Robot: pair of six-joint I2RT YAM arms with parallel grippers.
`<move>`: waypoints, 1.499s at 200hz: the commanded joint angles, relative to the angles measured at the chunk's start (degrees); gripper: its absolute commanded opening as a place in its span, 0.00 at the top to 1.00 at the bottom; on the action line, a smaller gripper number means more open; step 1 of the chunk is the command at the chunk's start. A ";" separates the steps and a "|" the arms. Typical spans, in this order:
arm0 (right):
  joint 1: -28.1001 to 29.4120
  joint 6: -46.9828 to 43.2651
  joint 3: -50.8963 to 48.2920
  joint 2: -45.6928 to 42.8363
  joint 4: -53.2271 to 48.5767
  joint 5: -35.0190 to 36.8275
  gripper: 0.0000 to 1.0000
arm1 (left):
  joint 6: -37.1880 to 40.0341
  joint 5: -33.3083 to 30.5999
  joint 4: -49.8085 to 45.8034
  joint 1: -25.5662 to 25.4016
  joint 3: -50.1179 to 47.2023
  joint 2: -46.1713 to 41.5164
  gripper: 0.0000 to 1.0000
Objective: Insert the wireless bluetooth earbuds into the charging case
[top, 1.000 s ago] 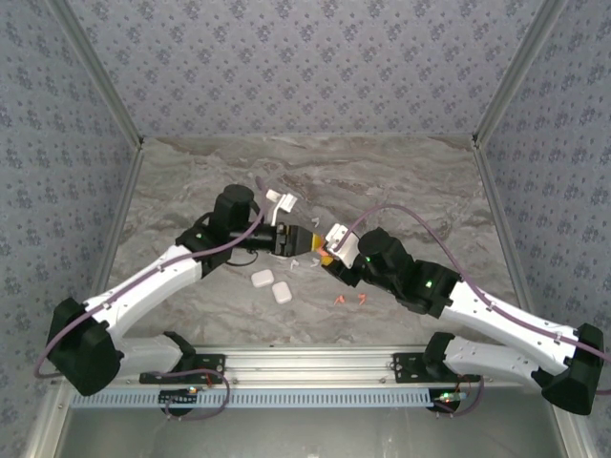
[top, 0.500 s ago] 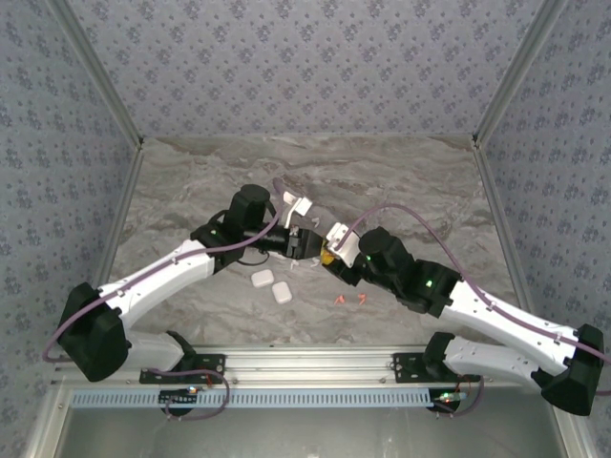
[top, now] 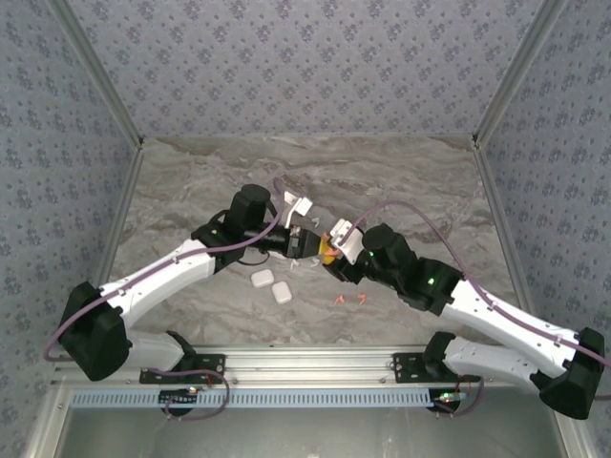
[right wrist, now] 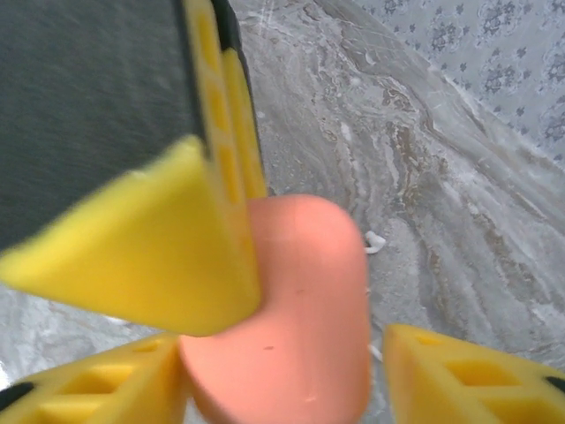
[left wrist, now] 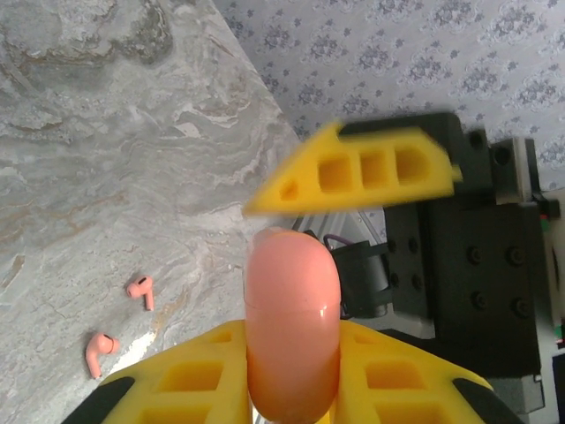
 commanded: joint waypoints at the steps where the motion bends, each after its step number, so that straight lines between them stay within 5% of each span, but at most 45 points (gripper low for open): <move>1: -2.45 2.51 2.32 -0.65 -3.41 -4.00 0.26 | 1.59 1.47 1.73 -0.45 1.87 -1.11 0.82; 21: -4.33 3.90 2.31 -1.99 -4.98 -8.14 0.10 | 2.65 -2.02 3.10 -0.46 1.00 -2.42 0.85; 47: -7.88 6.80 1.27 -5.62 -4.32 -15.89 0.00 | 3.61 -7.13 9.64 -0.45 -2.16 -4.51 0.92; 97: -18.56 16.74 -2.20 -12.65 7.88 -31.88 0.00 | 7.44 -16.63 24.85 -0.41 -8.54 -7.94 1.00; 139: -25.17 24.44 -3.43 -12.50 19.64 -36.78 0.01 | 12.26 -19.25 38.07 -0.40 -12.66 -11.11 1.00; 300: -24.14 27.69 2.31 0.40 28.50 -38.90 0.21 | 18.28 -10.41 40.34 -0.40 -11.36 -11.96 1.00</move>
